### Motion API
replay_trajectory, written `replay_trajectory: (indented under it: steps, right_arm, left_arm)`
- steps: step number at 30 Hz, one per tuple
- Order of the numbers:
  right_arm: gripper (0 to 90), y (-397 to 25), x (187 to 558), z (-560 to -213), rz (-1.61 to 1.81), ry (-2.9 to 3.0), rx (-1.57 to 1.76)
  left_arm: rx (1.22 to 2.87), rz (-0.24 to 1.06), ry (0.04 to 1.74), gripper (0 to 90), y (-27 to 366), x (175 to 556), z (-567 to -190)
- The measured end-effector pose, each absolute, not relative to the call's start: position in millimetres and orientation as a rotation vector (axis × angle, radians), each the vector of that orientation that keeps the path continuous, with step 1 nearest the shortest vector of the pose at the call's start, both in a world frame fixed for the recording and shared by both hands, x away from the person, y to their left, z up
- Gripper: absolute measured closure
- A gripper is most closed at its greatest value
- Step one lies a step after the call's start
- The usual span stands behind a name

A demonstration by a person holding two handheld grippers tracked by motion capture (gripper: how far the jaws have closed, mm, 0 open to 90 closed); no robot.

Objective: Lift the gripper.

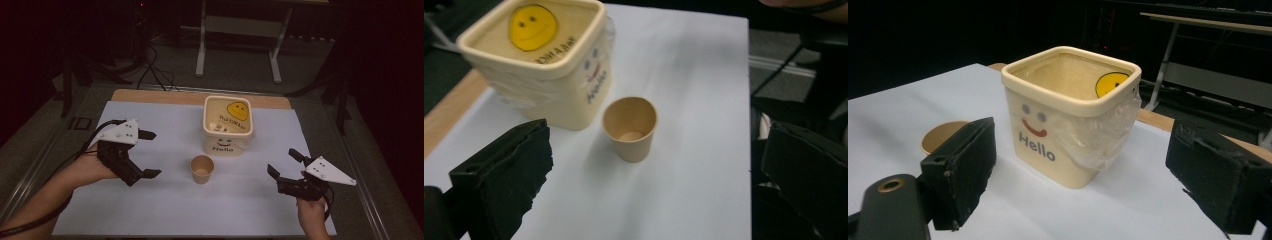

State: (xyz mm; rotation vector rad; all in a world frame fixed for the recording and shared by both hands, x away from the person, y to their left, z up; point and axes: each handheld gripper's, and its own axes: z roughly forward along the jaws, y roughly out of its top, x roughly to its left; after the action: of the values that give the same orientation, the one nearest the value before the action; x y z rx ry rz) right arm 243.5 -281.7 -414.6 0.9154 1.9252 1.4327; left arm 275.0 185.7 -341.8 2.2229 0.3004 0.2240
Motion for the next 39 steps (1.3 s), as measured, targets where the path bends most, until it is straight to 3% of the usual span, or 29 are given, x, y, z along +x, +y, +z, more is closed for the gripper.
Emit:
replay_trajectory:
  steps: [39]
  right_arm:
    - [12.8,-277.7,244.8,-416.5,1.424,1.966,0.889]
  left_arm:
    - [2.568,0.15,0.016,2.1,88.6,291.1,-361.0]
